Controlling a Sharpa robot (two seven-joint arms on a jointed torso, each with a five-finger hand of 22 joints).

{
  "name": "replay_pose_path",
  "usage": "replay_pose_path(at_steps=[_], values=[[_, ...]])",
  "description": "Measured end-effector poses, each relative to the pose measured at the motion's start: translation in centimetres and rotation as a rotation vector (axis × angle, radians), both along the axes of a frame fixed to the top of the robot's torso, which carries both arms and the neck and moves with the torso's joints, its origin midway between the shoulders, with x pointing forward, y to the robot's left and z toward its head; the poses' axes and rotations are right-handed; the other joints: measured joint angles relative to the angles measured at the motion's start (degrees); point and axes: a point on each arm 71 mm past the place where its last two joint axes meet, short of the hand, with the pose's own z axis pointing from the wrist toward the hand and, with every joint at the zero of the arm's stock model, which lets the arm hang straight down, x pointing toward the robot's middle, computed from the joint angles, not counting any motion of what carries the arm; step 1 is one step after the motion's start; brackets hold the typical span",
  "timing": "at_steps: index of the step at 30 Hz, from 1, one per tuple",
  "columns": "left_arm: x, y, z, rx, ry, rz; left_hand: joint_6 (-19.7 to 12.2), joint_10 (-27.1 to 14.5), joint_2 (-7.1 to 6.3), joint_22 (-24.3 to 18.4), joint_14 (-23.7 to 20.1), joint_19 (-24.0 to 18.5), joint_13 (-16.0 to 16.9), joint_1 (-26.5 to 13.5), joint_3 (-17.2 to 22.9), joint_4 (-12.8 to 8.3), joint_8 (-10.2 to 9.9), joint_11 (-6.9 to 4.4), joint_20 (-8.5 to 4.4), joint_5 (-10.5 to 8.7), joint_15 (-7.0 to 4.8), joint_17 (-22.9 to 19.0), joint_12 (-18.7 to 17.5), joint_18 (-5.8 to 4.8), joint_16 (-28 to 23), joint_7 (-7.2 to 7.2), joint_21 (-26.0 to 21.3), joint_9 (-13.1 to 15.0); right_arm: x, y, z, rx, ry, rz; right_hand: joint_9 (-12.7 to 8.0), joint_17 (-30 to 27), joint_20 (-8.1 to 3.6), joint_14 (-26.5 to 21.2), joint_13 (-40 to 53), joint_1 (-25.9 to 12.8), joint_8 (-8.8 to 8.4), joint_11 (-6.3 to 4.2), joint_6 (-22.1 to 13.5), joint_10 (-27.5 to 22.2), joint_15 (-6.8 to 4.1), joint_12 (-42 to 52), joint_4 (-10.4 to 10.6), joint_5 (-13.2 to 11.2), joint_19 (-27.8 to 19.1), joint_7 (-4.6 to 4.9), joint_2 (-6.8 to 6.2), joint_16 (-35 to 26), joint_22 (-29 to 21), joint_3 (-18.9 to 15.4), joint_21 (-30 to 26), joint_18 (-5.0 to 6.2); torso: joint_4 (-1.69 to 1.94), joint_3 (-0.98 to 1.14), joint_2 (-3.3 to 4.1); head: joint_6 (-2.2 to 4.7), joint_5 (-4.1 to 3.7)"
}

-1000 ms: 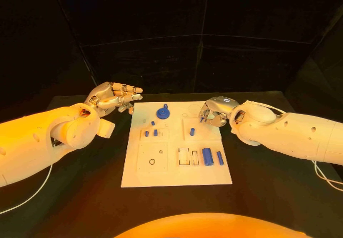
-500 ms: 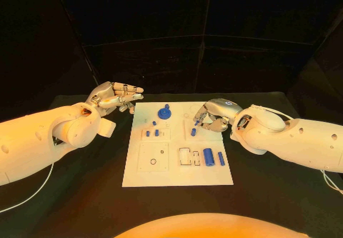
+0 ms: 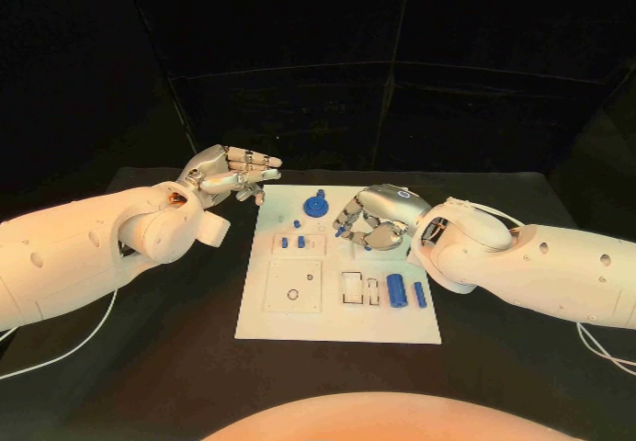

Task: Assemble the parts on the task board

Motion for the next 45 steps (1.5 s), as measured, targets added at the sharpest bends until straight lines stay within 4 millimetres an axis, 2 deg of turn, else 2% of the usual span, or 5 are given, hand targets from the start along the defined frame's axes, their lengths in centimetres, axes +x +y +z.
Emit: replay_pose_path(at_steps=[6, 17, 32, 37, 45], values=[[0.0, -0.4, 0.0, -0.002, 0.000, -0.006, -0.15, 0.01, 0.00, -0.03, 0.00, 0.00, 0.00, 0.00, 0.00, 0.00, 0.00, -0.01, 0.00, 0.00, 0.00, -0.03, 0.00, 0.00, 0.00, 0.15, 0.00, 0.00, 0.1, 2.6, -0.2, 0.009, 0.003, 0.048, -0.01, 0.04, 0.00, 0.00, 0.00, 0.00, 0.00, 0.00, 0.00, 0.00, 0.00, 0.00, 0.00, 0.00, 0.00, 0.00, 0.00, 0.00, -0.01, 0.00, 0.00, 0.00, -0.01, -0.01, 0.02, -0.53, 1.04], [0.1, -1.2, 0.0, -0.007, -0.001, -0.019, -0.15, 0.01, 0.00, -0.03, -0.20, 0.00, 0.00, 0.00, 0.00, 0.00, 0.00, -0.01, 0.00, 0.00, 0.20, -0.12, 0.00, -0.01, 0.00, 0.15, 0.00, 0.00, 0.0, 5.5, -2.2, -0.028, 0.041, 0.100, -0.02, -0.28, 0.00, 0.00, 0.00, -0.38, 0.00, 0.00, 0.00, 0.00, 0.00, 0.00, -0.15, 0.00, 0.00, 0.00, -0.38, 0.00, -0.01, 0.14, 0.00, 0.01, -0.08, -0.08, 0.01, -0.99, 2.04], [0.2, -1.5, 0.1, -0.008, -0.003, -0.023, -0.15, 0.01, 0.00, -0.02, -0.20, 0.00, 0.05, 0.00, 0.00, 0.00, 0.00, -0.02, 0.00, 0.00, 0.20, -0.11, 0.00, -0.01, 0.00, 0.14, 0.00, 0.00, -0.4, 6.3, -3.8, -0.103, 0.086, 0.120, -0.02, -0.41, 0.00, 0.00, 0.00, -0.38, 0.00, 0.00, -0.01, 0.00, 0.00, 0.00, -0.15, 0.00, -0.01, 0.00, -0.38, 0.00, -0.07, 0.13, 0.00, 0.00, -0.15, 0.03, -0.07, -1.85, 2.62], [0.2, -1.5, 0.1, -0.008, -0.003, -0.023, -0.14, 0.01, 0.00, -0.02, -0.20, 0.00, 0.05, 0.00, 0.00, 0.00, 0.00, -0.02, 0.00, 0.00, 0.20, -0.11, 0.00, -0.01, 0.00, 0.14, 0.00, 0.00, -1.0, 6.2, -4.9, -0.134, 0.111, 0.133, -0.02, -0.41, 0.00, 0.00, 0.00, -0.38, 0.00, 0.00, 0.08, -0.01, 0.00, 0.00, -0.15, 0.00, -0.01, 0.09, -0.38, 0.00, -0.07, 0.13, 0.00, 0.00, -0.15, 0.07, -0.10, -1.97, 2.78], [0.3, -1.6, 0.1, -0.008, -0.003, -0.024, -0.14, 0.01, 0.00, -0.01, -0.20, 0.00, 0.04, 0.00, 0.00, 0.00, 0.00, -0.02, 0.00, 0.00, 0.20, -0.11, 0.00, -0.01, 0.00, 0.14, 0.00, 0.00, -1.1, 6.3, -5.2, -0.149, 0.120, 0.138, -0.04, -0.41, 0.00, 0.00, 0.00, -0.38, -0.01, 0.00, 0.17, 0.00, 0.00, 0.00, -0.15, 0.00, -0.01, 0.18, -0.38, 0.00, -0.07, 0.13, 0.00, 0.00, -0.15, 0.07, -0.10, -1.98, 2.79]])
